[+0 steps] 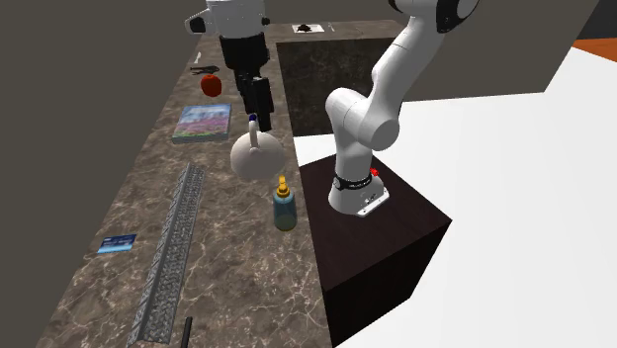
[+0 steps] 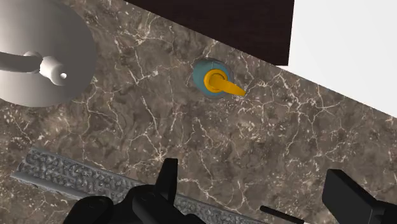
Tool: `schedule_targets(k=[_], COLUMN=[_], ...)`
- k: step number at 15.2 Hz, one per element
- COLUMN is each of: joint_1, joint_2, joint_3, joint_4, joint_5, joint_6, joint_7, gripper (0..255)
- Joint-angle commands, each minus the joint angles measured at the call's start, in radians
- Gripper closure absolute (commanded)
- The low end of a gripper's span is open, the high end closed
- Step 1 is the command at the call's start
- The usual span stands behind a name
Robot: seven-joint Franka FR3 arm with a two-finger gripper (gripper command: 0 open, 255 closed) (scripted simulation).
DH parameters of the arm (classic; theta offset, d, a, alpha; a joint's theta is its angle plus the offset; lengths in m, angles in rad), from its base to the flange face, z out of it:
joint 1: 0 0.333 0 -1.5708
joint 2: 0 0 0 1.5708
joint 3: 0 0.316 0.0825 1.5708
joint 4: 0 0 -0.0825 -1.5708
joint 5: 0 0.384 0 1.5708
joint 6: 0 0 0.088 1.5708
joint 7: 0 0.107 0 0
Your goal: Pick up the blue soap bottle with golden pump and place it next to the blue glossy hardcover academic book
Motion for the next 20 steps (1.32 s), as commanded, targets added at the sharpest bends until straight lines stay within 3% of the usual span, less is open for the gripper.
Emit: schedule_targets(k=[1, 16, 20], joint_1=[0.000, 0.011, 0.012], joint_2=[0.000, 0.327, 0.339], joint_3=[0.000, 0.139, 0.143], joint_4=[0.000, -0.233, -0.276], joint_5=[0.000, -0.081, -0.082], joint_6=[0.000, 0.244, 0.292], joint_7=[0.000, 0.071, 0.074], gripper=[0, 0, 0])
